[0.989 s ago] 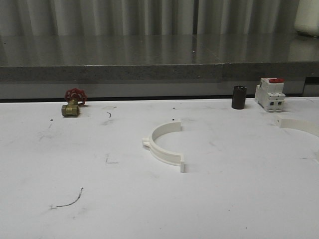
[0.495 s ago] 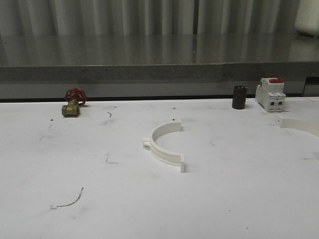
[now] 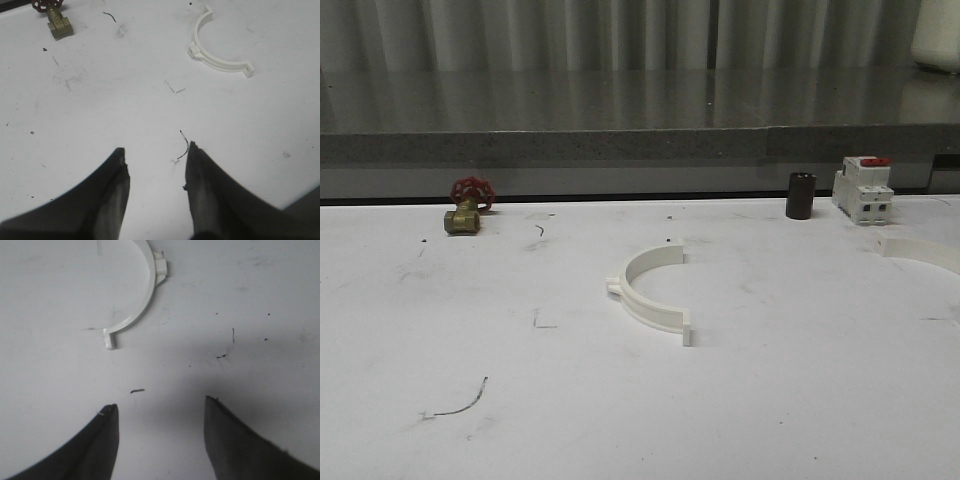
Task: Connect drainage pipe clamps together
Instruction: 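Open the left gripper and withdraw it upward, then lower the right gripper and grasp the other white clamp half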
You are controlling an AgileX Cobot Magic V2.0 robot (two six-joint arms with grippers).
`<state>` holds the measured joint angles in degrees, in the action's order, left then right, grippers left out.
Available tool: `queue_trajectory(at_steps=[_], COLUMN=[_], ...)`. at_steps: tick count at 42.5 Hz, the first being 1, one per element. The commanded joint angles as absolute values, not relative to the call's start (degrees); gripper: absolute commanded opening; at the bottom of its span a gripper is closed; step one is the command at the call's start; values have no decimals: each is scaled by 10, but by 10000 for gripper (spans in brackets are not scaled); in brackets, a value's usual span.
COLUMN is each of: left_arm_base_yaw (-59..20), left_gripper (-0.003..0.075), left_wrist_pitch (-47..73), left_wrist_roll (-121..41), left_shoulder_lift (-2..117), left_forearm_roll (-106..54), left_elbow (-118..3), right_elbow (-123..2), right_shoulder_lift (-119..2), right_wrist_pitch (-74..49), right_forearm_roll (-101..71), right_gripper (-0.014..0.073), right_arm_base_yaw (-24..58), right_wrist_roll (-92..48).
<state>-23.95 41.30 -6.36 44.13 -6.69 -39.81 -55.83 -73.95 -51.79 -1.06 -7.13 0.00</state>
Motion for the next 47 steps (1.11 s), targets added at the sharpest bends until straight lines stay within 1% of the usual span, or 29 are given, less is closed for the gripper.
queue_trajectory(at_steps=[1,10,20,29,35,37,42,45,47], left_arm_base_yaw=[-239,-239,-239,-239,-239,-239,-239,-239,-239], left_gripper=[273,273,273,273,273,273,273,273,273], left_wrist_pitch=[376,376,376,376,376,376,376,376,376], left_wrist_roll=[-64,-64,-64,-64,-64,-64,-64,-64,-64], left_shoulder_lift=[438,438,438,438,438,438,438,438,438], left_forearm_roll=[-76,-76,-76,-76,-76,-76,-76,-76,-76], left_elbow=[-414,-414,-414,-414,-414,-414,-414,-414,-414], right_elbow=[-611,-697,-784,-809,-809,-809,-809,-809,-809], right_shoulder_lift=[-782,-906,-1028,-1091,-1103,-1103,-1105,-1105,-1105], right_wrist_pitch=[-501,-479,-487,-489,-479,-479,-487,-491,-491], right_forearm_roll=[-22,-26,-32,-34,-32,-32,-32,-32,-32], right_gripper=[420,420,419,419,416,398,272,224,212], right_arm_base_yaw=[-85,-83,-73,-67,-67,-67,-67,-67,-67], right_wrist_roll=[-36,-50,-50,-52,-52,-52,-52,-52,-52])
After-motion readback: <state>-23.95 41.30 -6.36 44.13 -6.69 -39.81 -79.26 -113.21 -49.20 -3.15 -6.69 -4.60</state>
